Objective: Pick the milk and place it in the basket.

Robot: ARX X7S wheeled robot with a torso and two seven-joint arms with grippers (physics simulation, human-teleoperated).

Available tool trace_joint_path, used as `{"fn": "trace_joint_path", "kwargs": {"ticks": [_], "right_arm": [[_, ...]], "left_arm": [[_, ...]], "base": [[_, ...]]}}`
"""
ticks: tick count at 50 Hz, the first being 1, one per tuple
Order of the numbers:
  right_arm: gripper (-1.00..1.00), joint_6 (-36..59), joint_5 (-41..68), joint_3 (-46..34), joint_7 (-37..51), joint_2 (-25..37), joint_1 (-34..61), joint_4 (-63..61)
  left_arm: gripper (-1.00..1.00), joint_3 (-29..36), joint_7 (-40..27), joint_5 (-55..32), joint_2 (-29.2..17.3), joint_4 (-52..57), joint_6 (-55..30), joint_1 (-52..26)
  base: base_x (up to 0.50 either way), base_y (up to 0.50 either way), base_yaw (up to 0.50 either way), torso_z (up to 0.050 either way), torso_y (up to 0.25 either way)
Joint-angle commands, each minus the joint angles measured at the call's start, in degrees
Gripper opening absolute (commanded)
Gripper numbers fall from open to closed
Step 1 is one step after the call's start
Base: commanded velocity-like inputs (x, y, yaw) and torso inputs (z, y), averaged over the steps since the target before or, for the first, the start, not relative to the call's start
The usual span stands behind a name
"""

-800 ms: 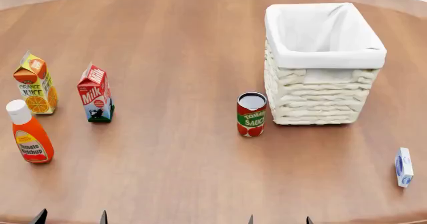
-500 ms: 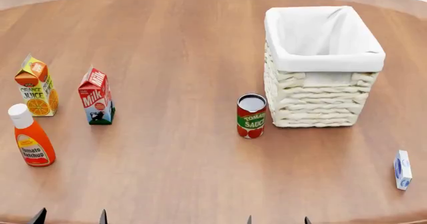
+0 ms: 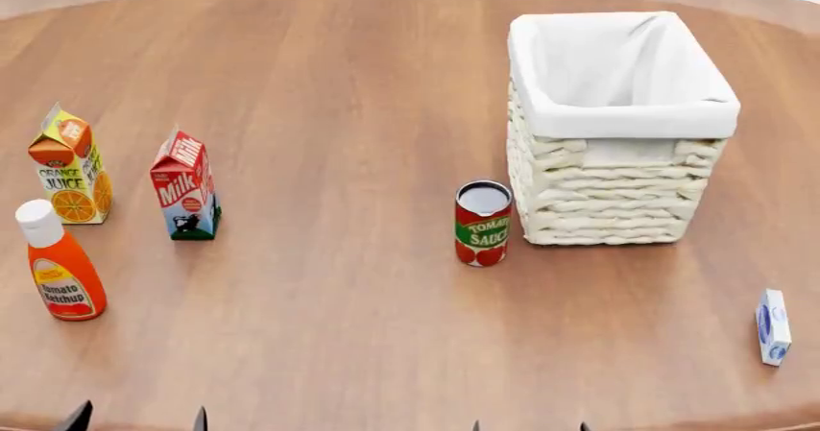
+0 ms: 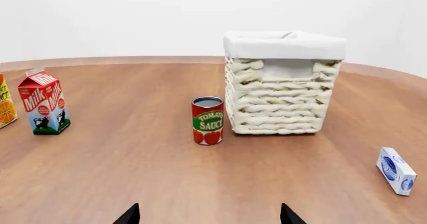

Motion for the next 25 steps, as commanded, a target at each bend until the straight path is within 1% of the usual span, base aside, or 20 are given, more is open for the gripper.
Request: {"fn": "trace_joint_path", "kwargs": {"ticks": [1, 10, 12, 14, 15, 16, 17, 18, 19, 21, 25], "right_arm": [[1.0, 0.53, 0.33, 0.2, -0.11, -0.19, 0.3, 0.96], [1.0, 2.31, 0.67, -0.93, 1.02, 0.33, 0.94, 2.27], [1.0, 5.12, 0.39, -1.47, 1.37, 0.55, 1.69, 2.29], [1.0, 8.44, 1.26, -1.62, 0.76, 1.14, 2.88, -0.09], [1.0, 8.9, 1.17, -1.83, 0.71, 1.4, 3.05, -0.5], [1.0, 10.71, 0.92, -2.05, 0.7, 1.99, 3.84, -2.22], [1.0, 14.48, 2.14, -1.48, 0.19, 2.71, 5.27, -5.67], [1.0, 16.44, 2.73, -1.26, -0.21, 3.3, 6.36, -7.81], [1.0, 17.52, 3.15, -1.09, -0.37, 3.62, 6.83, -9.21], [1.0, 20.26, 4.15, -0.53, -0.56, 4.31, 8.19, -12.39], [1.0, 27.68, 6.81, 1.68, -0.73, 6.68, 11.79, -23.58]], "left_arm": [[1.0, -0.17, 0.92, -0.09, 0.05, -0.08, -0.01, 0.37], [1.0, 1.34, 0.48, 0.13, -0.92, 0.14, -1.2, 0.38], [1.0, 3.17, 0.55, 2.54, -1.96, 0.64, -1.03, 0.49], [1.0, 3.72, 1.03, 2.73, -2.6, 4.18, -4.78, 0.12], [1.0, 3.64, 0.76, 2.81, -2.69, 4.72, -5.27, 0.01], [1.0, 3.39, 0.35, 3.15, -3.0, 6.16, -6.26, -0.42], [1.0, 2.67, 0.75, 2.3, -3.5, 8.64, -9.15, -1.48], [1.0, 2.71, 0.71, 2.25, -3.56, 8.77, -9.27, -1.48], [1.0, 1.65, 1.33, 0.67, -3.91, 10.53, -11.77, -3.13], [1.0, 0.9, 1.53, -0.18, -4.41, 12.54, -13.33, -4.35], [1.0, -2.31, 1.83, -3.65, -5.91, 21.91, -20.11, -7.97]], "base": [[0.0, 0.0, 0.0, 0.0, 0.0], [0.0, 0.0, 0.0, 0.0, 0.0], [0.0, 0.0, 0.0, 0.0, 0.0], [0.0, 0.0, 0.0, 0.0, 0.0], [0.0, 0.0, 0.0, 0.0, 0.0], [0.0, 0.0, 0.0, 0.0, 0.0], [0.0, 0.0, 0.0, 0.0, 0.0], [0.0, 0.0, 0.0, 0.0, 0.0], [0.0, 0.0, 0.0, 0.0, 0.0], [0.0, 0.0, 0.0, 0.0, 0.0], [0.0, 0.0, 0.0, 0.0, 0.0]]}}
